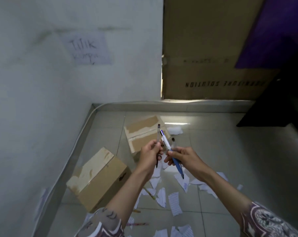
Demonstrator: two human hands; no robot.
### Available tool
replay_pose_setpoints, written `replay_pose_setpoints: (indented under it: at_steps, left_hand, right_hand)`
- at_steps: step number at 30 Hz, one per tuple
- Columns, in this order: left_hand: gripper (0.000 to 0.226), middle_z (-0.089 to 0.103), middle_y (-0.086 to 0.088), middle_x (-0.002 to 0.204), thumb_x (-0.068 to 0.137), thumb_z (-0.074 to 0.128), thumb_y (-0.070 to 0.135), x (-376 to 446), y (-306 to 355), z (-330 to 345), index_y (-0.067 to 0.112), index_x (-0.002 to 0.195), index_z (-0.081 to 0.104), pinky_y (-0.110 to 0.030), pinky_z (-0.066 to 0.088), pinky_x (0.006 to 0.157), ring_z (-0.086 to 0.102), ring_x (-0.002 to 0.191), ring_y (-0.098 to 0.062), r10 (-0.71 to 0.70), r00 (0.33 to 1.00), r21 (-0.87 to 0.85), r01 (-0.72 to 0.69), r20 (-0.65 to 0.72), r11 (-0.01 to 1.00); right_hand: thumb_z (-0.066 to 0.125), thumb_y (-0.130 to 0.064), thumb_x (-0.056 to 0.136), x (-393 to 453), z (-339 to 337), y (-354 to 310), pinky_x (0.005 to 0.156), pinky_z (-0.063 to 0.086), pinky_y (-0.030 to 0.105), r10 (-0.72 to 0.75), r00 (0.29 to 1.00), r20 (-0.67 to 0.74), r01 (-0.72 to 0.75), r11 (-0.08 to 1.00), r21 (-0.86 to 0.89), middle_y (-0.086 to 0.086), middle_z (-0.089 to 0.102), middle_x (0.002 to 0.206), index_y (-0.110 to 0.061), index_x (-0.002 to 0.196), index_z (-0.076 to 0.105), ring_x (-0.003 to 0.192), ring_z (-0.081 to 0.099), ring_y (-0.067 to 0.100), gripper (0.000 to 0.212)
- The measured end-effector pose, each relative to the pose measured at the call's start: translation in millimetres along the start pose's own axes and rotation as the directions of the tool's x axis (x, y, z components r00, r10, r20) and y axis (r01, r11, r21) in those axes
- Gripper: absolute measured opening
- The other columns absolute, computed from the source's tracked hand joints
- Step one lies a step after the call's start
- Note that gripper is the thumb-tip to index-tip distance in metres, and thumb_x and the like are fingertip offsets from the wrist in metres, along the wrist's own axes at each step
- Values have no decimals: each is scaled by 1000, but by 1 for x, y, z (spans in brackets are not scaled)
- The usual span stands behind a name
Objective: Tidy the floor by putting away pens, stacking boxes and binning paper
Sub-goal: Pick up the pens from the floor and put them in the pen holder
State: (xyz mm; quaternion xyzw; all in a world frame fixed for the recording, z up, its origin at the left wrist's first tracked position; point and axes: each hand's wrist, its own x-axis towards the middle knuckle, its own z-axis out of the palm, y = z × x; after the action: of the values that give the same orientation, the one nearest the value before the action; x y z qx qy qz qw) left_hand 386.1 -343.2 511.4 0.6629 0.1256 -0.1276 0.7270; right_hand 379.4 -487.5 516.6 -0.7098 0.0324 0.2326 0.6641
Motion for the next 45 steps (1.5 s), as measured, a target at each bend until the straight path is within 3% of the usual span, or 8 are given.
replay_pose_setpoints:
  at_steps: [11, 13, 16, 26, 29, 33, 38, 45]
  left_hand:
    - [24, 66, -20, 80, 91, 55, 19, -60, 157, 103, 0, 87, 69, -47, 48, 74, 62, 69, -30, 3, 960, 131, -41, 281, 990]
    - [21, 70, -17, 80, 89, 58, 20, -70, 172, 129, 6, 83, 73, -38, 51, 79, 67, 73, -26, 30, 947, 168, -88, 320, 982]
    - [19, 64, 0, 60, 89, 57, 12, -78, 198, 164, 11, 76, 72, -11, 41, 57, 56, 51, -2, 57, 918, 181, -138, 393, 974]
    - [17, 51, -1, 55, 83, 65, 7, -33, 257, 327, 10, 66, 67, -17, 33, 50, 42, 50, -7, 76, 751, 232, -296, 656, 926]
    - [12, 54, -3, 60, 83, 65, 8, -13, 265, 374, 4, 72, 66, -16, 34, 50, 43, 52, -6, 67, 705, 268, -354, 706, 896]
    - [18, 52, -6, 63, 84, 64, 8, 10, 277, 438, -9, 80, 63, -14, 34, 49, 43, 51, -4, 116, 699, 252, -402, 706, 880]
    - [17, 51, -5, 59, 84, 65, 7, 49, 300, 507, -2, 70, 63, -14, 35, 49, 43, 49, -4, 277, 728, 154, -465, 627, 872]
    - [5, 65, -7, 68, 81, 66, 1, 108, 323, 578, 0, 79, 70, -14, 40, 45, 54, 51, -3, 457, 760, 52, -537, 462, 842]
  right_hand:
    - [47, -14, 95, -115, -70, -145, 63, 48, 19, -148, 979, -142, 129, 982, -135, 9, 62, 72, 8, 97, 62, 66, 58, 15, 27]
    - [47, -14, 95, -129, -89, -159, 59, 45, 16, -197, 958, -210, 161, 971, -177, 8, 63, 71, 7, 95, 63, 63, 59, 11, 26]
    - [48, -13, 95, -148, -120, -178, 56, 41, 13, -267, 925, -270, 203, 949, -242, 1, 60, 67, -1, 87, 65, 59, 56, 3, 23]
    - [51, -21, 94, -183, -291, -219, 85, 47, 20, -296, 925, -236, 180, 893, -413, -7, 67, 91, -31, 93, 71, 89, 61, -2, 22]
    - [47, -30, 95, -188, -340, -227, 75, 36, 16, -294, 924, -243, 111, 816, -568, -8, 43, 83, -53, 86, 58, 82, 45, 1, 27]
    - [44, -34, 95, -188, -408, -231, 69, 33, 18, -299, 916, -268, 75, 782, -618, -7, 33, 82, -53, 89, 54, 78, 40, 2, 22]
    - [56, -16, 91, -181, -488, -245, 61, 39, 14, -495, 676, -546, 151, 818, -555, -6, 52, 71, -14, 85, 64, 61, 52, 1, 10]
    - [56, -10, 89, -158, -572, -262, 68, 54, 29, -564, 374, -736, 223, 825, -519, 3, 62, 76, -12, 85, 51, 72, 65, 18, 6]
